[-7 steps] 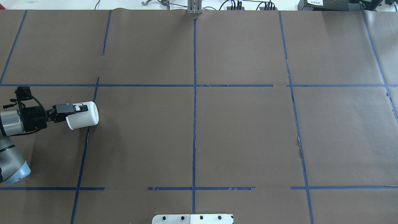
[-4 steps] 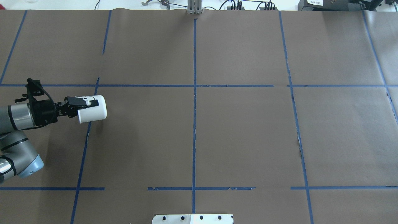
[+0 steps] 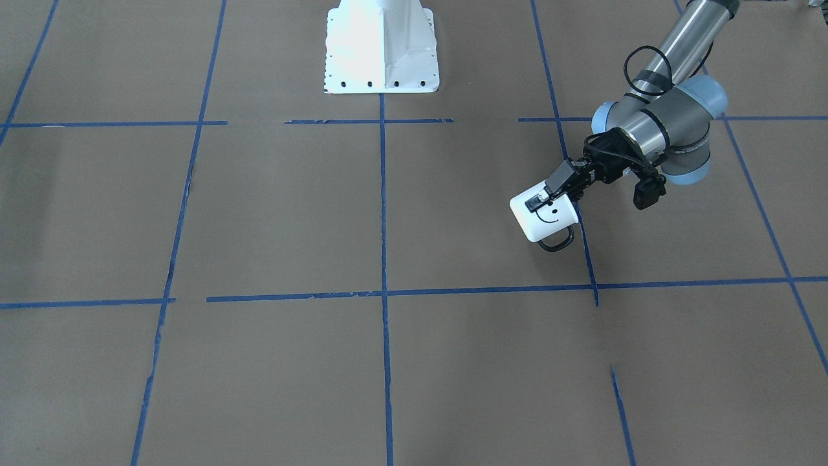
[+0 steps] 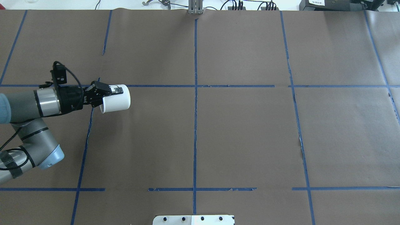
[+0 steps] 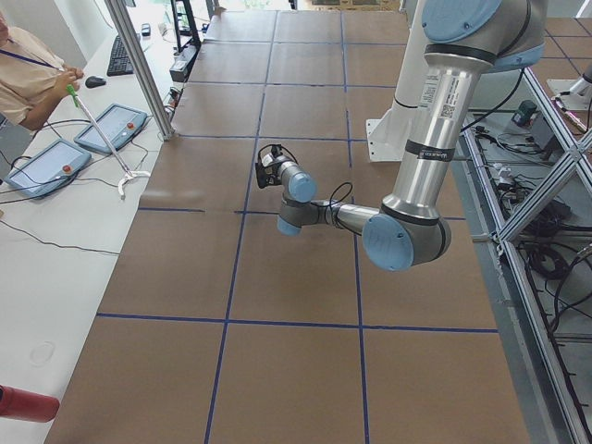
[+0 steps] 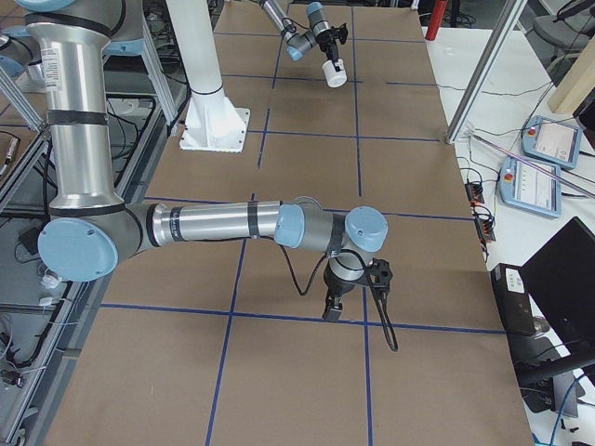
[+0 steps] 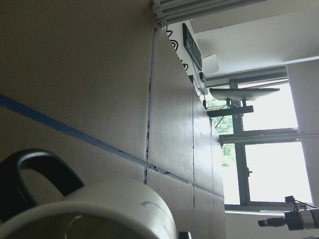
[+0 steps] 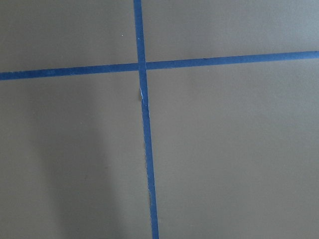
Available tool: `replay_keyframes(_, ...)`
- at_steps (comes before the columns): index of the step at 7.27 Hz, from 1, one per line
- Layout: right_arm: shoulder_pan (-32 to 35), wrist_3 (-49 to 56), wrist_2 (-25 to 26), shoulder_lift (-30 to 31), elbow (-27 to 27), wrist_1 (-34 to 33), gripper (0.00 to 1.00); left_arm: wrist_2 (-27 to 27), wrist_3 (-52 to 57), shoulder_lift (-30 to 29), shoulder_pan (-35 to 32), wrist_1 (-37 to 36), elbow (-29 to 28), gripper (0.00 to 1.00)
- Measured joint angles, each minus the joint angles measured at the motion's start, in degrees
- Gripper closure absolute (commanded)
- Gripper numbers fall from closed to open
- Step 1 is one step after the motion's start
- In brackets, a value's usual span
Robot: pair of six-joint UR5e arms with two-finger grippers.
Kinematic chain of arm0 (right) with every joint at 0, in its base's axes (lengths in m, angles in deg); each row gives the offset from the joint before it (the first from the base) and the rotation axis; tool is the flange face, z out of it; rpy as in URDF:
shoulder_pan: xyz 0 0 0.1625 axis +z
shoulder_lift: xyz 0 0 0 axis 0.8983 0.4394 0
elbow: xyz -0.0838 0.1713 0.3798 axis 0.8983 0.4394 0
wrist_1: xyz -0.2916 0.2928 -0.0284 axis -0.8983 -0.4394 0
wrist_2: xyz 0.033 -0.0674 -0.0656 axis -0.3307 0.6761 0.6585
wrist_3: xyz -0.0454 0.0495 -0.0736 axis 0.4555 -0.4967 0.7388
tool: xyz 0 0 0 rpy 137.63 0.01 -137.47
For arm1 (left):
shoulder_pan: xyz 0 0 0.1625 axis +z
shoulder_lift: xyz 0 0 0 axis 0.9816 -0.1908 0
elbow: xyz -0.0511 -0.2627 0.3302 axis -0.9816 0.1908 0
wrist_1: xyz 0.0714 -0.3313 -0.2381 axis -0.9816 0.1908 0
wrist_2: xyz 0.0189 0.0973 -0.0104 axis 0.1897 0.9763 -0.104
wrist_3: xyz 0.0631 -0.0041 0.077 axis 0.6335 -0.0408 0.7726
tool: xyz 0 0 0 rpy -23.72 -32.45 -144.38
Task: Flip mug
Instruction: 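Lift the mug with the left gripper and rotate it upright toward the table center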
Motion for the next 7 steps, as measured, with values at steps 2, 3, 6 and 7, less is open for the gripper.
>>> replay_keyframes(2, 0.0, 0.0, 0.0, 0.0, 0.0, 0.0, 0.0, 0.1, 0.3, -4.7, 0.2, -27.5, 9.9, 1.0)
replay_keyframes(3, 0.0, 0.0, 0.0, 0.0, 0.0, 0.0, 0.0, 0.4, 0.4, -9.7, 0.9, -43.9, 12.5, 1.0)
replay_keyframes(6, 0.0, 0.0, 0.0, 0.0, 0.0, 0.0, 0.0, 0.6, 0.5, -25.7, 5.3, -81.4, 11.6, 1.0)
replay_keyframes(7, 0.0, 0.0, 0.0, 0.0, 0.0, 0.0, 0.0, 0.6, 1.2, -31.2, 6.8, -87.8, 7.2, 1.0)
